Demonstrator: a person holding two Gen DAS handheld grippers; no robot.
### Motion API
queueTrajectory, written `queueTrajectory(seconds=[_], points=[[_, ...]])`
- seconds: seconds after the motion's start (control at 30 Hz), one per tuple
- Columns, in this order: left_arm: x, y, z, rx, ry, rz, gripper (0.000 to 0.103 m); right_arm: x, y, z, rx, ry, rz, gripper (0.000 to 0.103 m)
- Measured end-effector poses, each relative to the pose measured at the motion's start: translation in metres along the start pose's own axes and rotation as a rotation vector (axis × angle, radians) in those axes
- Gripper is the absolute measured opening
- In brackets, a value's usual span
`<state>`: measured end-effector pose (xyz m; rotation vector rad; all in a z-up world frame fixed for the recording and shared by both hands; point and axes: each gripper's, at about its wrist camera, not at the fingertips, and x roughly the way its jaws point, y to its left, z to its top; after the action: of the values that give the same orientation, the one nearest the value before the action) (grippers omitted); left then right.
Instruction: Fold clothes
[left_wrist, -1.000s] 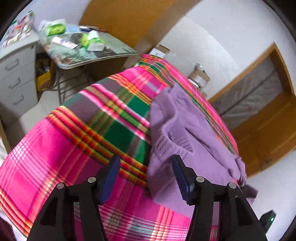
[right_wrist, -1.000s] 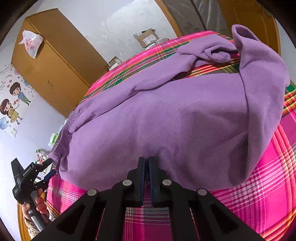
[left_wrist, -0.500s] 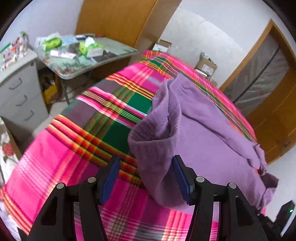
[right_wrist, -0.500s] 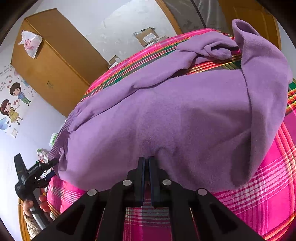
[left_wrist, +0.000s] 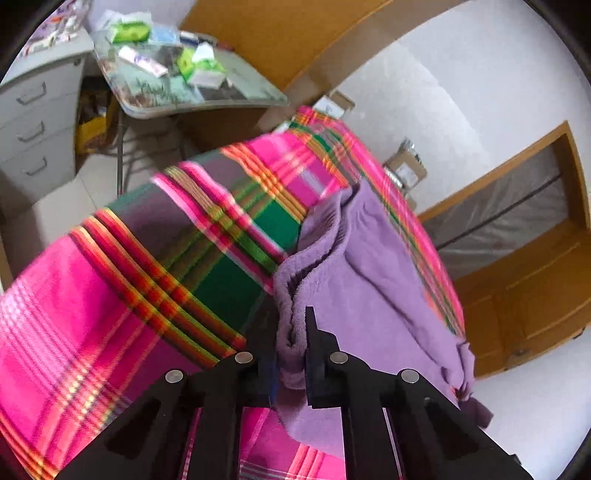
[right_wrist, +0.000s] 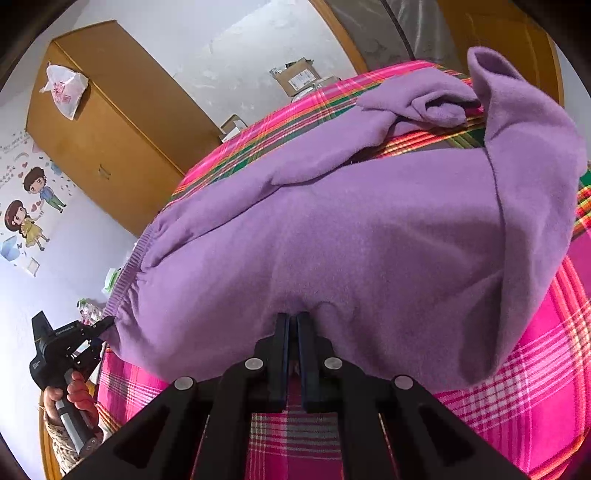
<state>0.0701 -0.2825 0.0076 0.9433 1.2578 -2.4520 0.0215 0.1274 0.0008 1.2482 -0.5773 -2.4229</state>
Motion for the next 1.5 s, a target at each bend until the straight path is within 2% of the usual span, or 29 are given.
queueTrajectory(seconds=[0.23, 0.5, 0.77, 1.03, 1.13, 1.2, 1.4, 1.43, 1.47, 1.5], points=[[-0.022, 0.008, -0.004, -0.032, -0.023, -0.035, 0.01, -0.021, 0.006, -0.002, -0.024, -0.035, 0.023, 0.004], [-0.043, 0.018, -0.011, -0.045, -0.048, -0.043, 0.009, -0.036, 0.011, -0.012, -0.039, -0.033, 0.026, 0.002], [-0.047, 0.029, -0.02, -0.055, -0.026, -0.047, 0.01, -0.049, 0.005, -0.018, -0.032, -0.047, 0.015, 0.0], [-0.047, 0.039, -0.023, -0.08, -0.017, -0.054, 0.009, -0.033, -0.01, -0.019, 0.002, 0.029, 0.018, 0.002], [-0.047, 0.042, -0.022, -0.091, -0.014, -0.054, 0.009, -0.024, -0.015, -0.017, 0.047, 0.067, 0.03, 0.011], [-0.046, 0.043, -0.022, -0.097, -0.011, -0.054, 0.009, -0.019, -0.016, -0.015, 0.061, 0.079, 0.019, 0.028], [-0.044, 0.043, -0.021, -0.094, -0.007, -0.045, 0.01, -0.01, -0.016, -0.008, 0.103, 0.08, 0.016, 0.031], [-0.043, 0.043, -0.021, -0.093, -0.006, -0.043, 0.01, -0.009, -0.017, -0.007, 0.124, 0.074, 0.017, 0.031], [-0.043, 0.044, -0.02, -0.092, -0.005, -0.042, 0.01, -0.007, -0.018, -0.005, 0.135, 0.067, 0.012, 0.024], [-0.043, 0.044, -0.02, -0.093, -0.004, -0.043, 0.01, -0.005, -0.016, -0.005, 0.129, 0.059, -0.004, 0.0]])
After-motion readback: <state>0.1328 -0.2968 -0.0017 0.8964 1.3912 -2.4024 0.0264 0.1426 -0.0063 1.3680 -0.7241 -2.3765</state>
